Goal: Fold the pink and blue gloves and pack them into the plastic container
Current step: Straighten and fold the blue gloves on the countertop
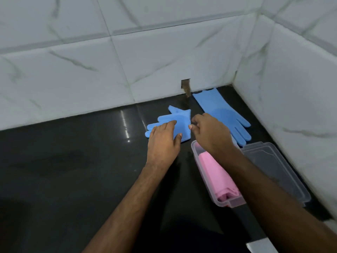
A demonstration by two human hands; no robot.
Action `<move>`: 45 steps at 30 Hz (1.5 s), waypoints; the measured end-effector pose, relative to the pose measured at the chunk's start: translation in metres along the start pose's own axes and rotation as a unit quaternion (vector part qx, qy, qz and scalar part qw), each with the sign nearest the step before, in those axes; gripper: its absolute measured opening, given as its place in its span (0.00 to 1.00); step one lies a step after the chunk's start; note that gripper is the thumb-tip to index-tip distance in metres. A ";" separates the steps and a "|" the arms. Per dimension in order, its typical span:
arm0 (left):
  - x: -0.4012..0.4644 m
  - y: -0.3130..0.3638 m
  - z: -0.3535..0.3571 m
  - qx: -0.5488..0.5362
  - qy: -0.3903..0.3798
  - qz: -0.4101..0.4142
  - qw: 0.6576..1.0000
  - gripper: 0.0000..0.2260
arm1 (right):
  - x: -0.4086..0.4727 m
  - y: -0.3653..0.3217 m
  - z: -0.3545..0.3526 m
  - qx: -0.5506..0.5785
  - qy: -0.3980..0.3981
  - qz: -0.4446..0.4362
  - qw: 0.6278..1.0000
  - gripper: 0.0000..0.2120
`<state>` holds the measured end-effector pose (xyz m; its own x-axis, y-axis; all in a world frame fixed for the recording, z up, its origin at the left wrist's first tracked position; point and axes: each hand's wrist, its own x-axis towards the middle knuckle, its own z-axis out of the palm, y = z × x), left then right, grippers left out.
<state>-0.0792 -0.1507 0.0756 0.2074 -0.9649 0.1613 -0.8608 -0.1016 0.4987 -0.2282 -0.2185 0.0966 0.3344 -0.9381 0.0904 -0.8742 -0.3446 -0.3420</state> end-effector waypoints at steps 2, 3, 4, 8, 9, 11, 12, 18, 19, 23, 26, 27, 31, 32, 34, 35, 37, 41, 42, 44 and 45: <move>0.005 -0.011 0.006 -0.047 0.006 -0.062 0.997 0.22 | 0.018 -0.009 0.012 0.002 -0.018 -0.013 1.000 0.14; 0.008 -0.016 0.010 -0.076 0.006 -0.099 0.992 0.22 | 0.026 -0.013 0.019 0.002 -0.029 -0.018 0.999 0.14; 0.011 -0.021 0.015 -0.105 0.004 -0.136 0.985 0.22 | 0.034 -0.016 0.025 0.002 -0.040 -0.021 0.999 0.15; 0.021 -0.041 0.035 -0.173 0.029 -0.262 0.949 0.28 | 0.066 -0.019 0.050 0.000 -0.097 -0.034 0.995 0.16; 0.023 -0.045 0.038 -0.180 0.040 -0.284 0.941 0.33 | 0.073 -0.018 0.054 -0.001 -0.107 -0.035 0.994 0.16; 0.030 -0.053 0.045 -0.172 0.042 -0.321 0.930 0.43 | 0.089 -0.016 0.061 -0.003 -0.123 -0.042 0.991 0.18; 0.034 -0.055 0.048 -0.151 0.030 -0.334 0.930 0.46 | 0.098 -0.015 0.065 -0.004 -0.132 -0.049 0.990 0.19; 0.055 -0.066 0.067 -0.063 -0.013 -0.381 0.922 0.48 | 0.134 -0.014 0.083 -0.038 -0.229 -0.098 0.968 0.37; 0.058 -0.069 0.068 -0.074 -0.012 -0.387 0.919 0.46 | 0.136 -0.014 0.087 -0.046 -0.228 -0.102 0.967 0.38; 0.059 -0.080 0.063 -0.228 0.024 -0.368 0.901 0.29 | 0.138 -0.016 0.094 -0.060 -0.192 -0.110 0.973 0.25; 0.053 -0.079 0.050 -0.335 0.095 -0.345 0.871 0.13 | 0.134 -0.021 0.081 -0.026 -0.130 -0.116 0.984 0.15; 0.051 -0.078 0.045 -0.366 0.115 -0.325 0.864 0.09 | 0.131 -0.024 0.074 -0.018 -0.101 -0.124 0.987 0.15; 0.042 -0.066 0.002 -0.430 0.191 -0.223 0.853 0.05 | 0.108 -0.042 0.031 0.028 0.001 -0.169 0.985 0.14; 0.038 -0.062 -0.014 -0.433 0.208 -0.197 0.854 0.06 | 0.099 -0.048 0.018 0.055 0.019 -0.183 0.981 0.12; 0.032 -0.055 -0.048 -0.433 0.229 -0.135 0.862 0.07 | 0.083 -0.057 -0.005 0.111 0.050 -0.209 0.970 0.10; 0.028 -0.051 -0.065 -0.432 0.237 -0.106 0.863 0.07 | 0.074 -0.063 -0.016 0.135 0.059 -0.219 0.964 0.09; 0.017 -0.043 -0.097 -0.437 0.255 -0.067 0.860 0.12 | 0.053 -0.075 -0.037 0.189 0.056 -0.224 0.954 0.08; -0.003 -0.027 -0.148 -0.473 0.287 -0.050 0.831 0.22 | 0.015 -0.102 -0.065 0.341 0.046 -0.198 0.918 0.09; -0.007 -0.027 -0.156 -0.477 0.294 -0.058 0.826 0.22 | 0.006 -0.107 -0.068 0.384 0.025 -0.188 0.904 0.09; -0.013 -0.032 -0.165 -0.461 0.284 -0.082 0.837 0.20 | -0.006 -0.113 -0.064 0.451 -0.035 -0.159 0.878 0.10; -0.015 -0.038 -0.164 -0.454 0.266 -0.100 0.845 0.20 | -0.011 -0.115 -0.057 0.467 -0.057 -0.144 0.870 0.10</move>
<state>0.0266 -0.0923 0.1944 0.6939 -0.6801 0.2365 -0.1237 0.2110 0.9696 -0.1515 -0.1707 0.1882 0.5717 -0.7894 0.2237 -0.0978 -0.3362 -0.9367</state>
